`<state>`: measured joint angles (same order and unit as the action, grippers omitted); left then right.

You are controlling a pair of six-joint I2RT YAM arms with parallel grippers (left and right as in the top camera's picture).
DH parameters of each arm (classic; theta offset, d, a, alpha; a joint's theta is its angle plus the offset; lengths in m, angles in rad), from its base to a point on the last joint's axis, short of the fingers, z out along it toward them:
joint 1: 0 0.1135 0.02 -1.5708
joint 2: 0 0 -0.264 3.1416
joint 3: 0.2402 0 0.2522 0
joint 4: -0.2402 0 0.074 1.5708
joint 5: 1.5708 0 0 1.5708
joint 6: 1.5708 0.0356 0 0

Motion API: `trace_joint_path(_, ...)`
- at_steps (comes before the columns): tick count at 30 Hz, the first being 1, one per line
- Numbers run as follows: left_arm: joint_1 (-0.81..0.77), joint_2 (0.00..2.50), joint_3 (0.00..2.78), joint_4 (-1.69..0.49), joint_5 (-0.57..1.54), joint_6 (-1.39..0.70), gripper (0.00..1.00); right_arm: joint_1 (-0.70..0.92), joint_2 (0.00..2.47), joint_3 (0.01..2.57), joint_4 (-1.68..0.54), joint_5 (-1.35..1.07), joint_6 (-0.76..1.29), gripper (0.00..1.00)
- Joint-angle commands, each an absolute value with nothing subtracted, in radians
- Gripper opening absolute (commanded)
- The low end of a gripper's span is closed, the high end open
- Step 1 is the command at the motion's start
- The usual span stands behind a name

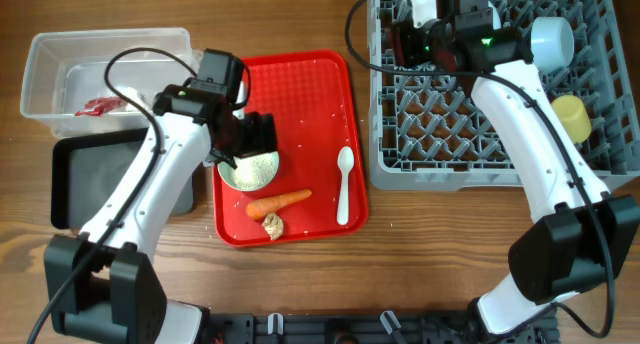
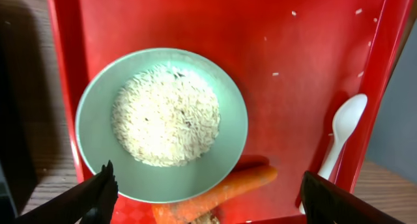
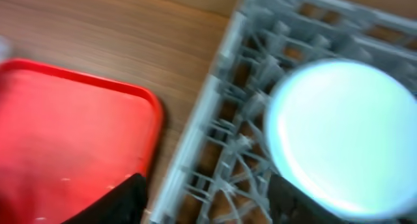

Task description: Sort waste into correct bins and load items into the dishwasher rack

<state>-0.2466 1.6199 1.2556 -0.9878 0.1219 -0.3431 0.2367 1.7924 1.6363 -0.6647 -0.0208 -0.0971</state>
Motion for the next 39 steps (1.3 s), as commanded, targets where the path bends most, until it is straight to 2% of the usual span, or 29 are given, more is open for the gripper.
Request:
trace_joint_path(1,-0.260,1.625,1.254,-0.980,0.130,-0.349,0.92,0.235,1.810,1.641,-0.702,0.176,-0.139,0.59)
trace_joint_path(5,-0.260,1.625,1.254,-0.976,0.130,-0.349,0.92,0.234,1.868,1.641,-0.749,0.200,-0.271,0.62)
trace_joint_path(13,-0.260,1.625,1.254,-0.977,0.131,-0.353,0.93,0.234,1.946,1.641,-0.682,0.426,-0.212,0.61)
trace_joint_path(19,-0.260,1.625,1.254,-0.966,0.131,-0.353,0.93,0.234,2.009,1.641,-0.595,0.441,-0.424,0.59)
trace_joint_path(34,-0.260,1.625,1.254,-0.958,0.131,-0.353,0.94,0.230,2.133,1.641,-0.517,0.453,-0.449,0.59)
trace_joint_path(39,-0.260,1.625,1.254,-0.958,0.131,-0.353,0.94,0.223,2.151,1.641,-0.468,0.526,-0.441,0.59)
